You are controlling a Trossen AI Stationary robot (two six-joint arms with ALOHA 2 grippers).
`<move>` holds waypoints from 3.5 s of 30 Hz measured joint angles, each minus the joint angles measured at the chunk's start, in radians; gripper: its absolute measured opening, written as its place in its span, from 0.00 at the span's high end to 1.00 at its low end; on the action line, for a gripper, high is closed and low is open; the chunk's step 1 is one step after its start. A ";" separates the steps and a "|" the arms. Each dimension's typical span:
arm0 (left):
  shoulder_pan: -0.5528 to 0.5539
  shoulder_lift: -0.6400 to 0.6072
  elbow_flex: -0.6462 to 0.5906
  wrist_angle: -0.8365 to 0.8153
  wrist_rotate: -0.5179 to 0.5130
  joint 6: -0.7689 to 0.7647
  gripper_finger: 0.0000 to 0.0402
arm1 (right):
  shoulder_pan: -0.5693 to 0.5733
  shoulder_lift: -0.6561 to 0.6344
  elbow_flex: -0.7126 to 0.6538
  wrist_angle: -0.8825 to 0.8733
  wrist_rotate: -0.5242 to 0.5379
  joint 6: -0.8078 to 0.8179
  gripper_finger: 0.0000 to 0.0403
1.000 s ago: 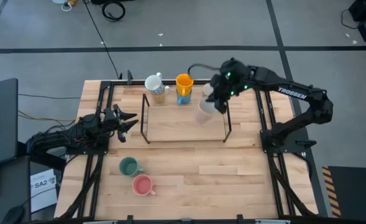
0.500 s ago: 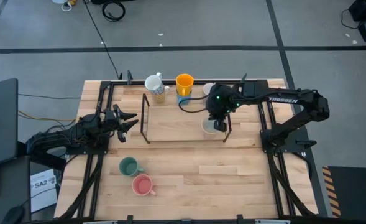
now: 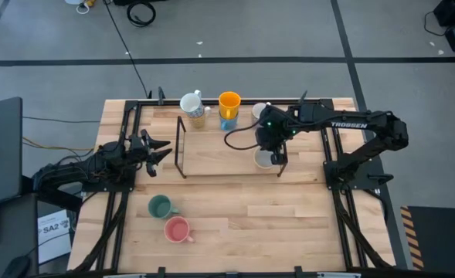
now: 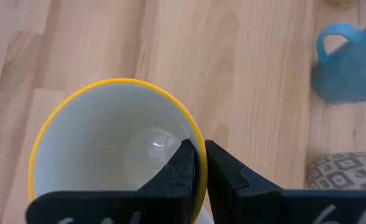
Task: Place coffee mugs
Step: Put the orange patterned mug on the shelf, then put the gray patterned mug on the shelf
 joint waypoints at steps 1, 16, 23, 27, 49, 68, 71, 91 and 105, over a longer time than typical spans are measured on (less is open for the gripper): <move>0.000 0.000 0.000 0.000 0.000 0.000 0.61 | -0.001 0.000 -0.010 0.008 -0.001 -0.003 0.93; 0.000 0.000 0.000 -0.001 0.000 0.000 0.61 | -0.047 0.000 -0.107 0.050 -0.005 -0.038 0.91; 0.000 0.000 0.000 -0.002 0.000 0.000 0.61 | -0.047 0.000 -0.108 0.046 -0.004 -0.038 0.89; 0.000 0.000 0.000 -0.002 -0.001 0.000 0.61 | -0.047 0.000 -0.108 0.046 0.000 -0.038 0.88; 0.000 0.000 0.000 -0.002 -0.001 0.000 0.61 | -0.047 0.000 -0.108 0.048 0.003 -0.038 0.67; 0.000 0.000 0.000 -0.002 -0.001 0.000 0.61 | -0.046 0.000 -0.024 0.021 0.128 -0.041 0.67; 0.000 0.000 0.000 -0.002 -0.001 0.000 0.61 | -0.046 0.000 0.021 0.005 0.131 -0.058 0.67; 0.000 0.000 0.000 -0.002 -0.001 0.000 0.61 | -0.325 -0.001 0.182 0.167 0.236 -0.058 0.67; 0.000 0.000 0.000 -0.002 -0.001 -0.001 0.61 | -0.543 0.000 0.078 0.325 -0.002 -0.030 0.67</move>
